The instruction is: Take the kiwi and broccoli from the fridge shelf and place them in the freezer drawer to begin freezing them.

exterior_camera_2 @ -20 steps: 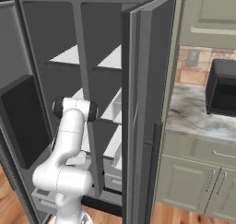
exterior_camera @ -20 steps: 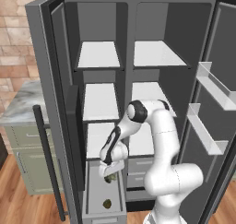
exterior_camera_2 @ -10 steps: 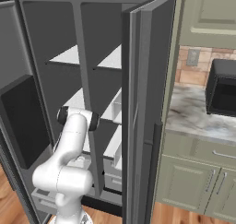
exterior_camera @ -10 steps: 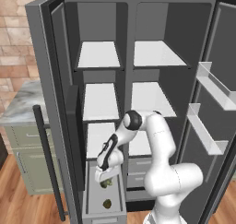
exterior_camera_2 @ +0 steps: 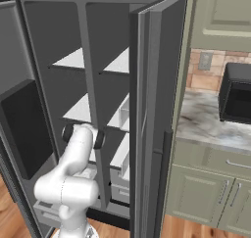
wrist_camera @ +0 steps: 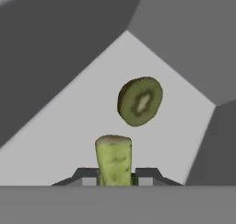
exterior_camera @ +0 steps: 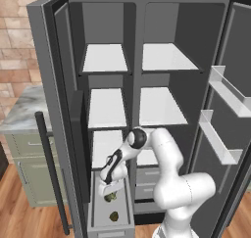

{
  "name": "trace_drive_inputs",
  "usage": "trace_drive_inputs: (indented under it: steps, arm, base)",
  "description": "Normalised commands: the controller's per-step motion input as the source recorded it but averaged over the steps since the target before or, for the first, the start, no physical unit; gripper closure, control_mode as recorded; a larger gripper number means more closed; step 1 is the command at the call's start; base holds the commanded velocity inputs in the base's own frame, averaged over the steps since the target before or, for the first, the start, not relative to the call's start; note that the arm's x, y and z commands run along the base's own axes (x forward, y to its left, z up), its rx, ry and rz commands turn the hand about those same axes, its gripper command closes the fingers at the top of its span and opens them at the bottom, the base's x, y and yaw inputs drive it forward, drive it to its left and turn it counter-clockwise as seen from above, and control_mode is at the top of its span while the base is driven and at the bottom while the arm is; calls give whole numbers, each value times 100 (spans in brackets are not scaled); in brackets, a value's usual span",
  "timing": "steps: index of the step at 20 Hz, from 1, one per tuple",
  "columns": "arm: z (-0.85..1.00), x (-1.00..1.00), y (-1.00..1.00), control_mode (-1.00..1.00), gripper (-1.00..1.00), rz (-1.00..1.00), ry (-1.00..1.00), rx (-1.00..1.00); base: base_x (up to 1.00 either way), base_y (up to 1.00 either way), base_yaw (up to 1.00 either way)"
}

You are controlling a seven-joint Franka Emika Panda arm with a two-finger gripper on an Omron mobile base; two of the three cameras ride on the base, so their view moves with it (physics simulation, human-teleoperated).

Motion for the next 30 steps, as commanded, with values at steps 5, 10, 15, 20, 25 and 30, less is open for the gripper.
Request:
trace_drive_inputs:
  steps: [5, 10, 15, 20, 25, 30]
  arm:
    - [-55, 17, 12, -100, 100, 0, 2, 0]
    - [-51, 15, 10, -100, 100, 0, 2, 0]
    - [-43, 11, 10, -100, 100, 0, 2, 0]
    - [-50, -20, 11, -100, -100, 0, 0, 0]
    - [-18, -34, 0, -100, -100, 0, -2, 0]
    - [3, -34, 0, -100, -100, 0, -14, 0]
  base:
    - [0, 0, 0]
    - [0, 0, 0]
    - [0, 0, 0]
    - [0, 0, 0]
    - [0, 0, 0]
    - [0, 0, 0]
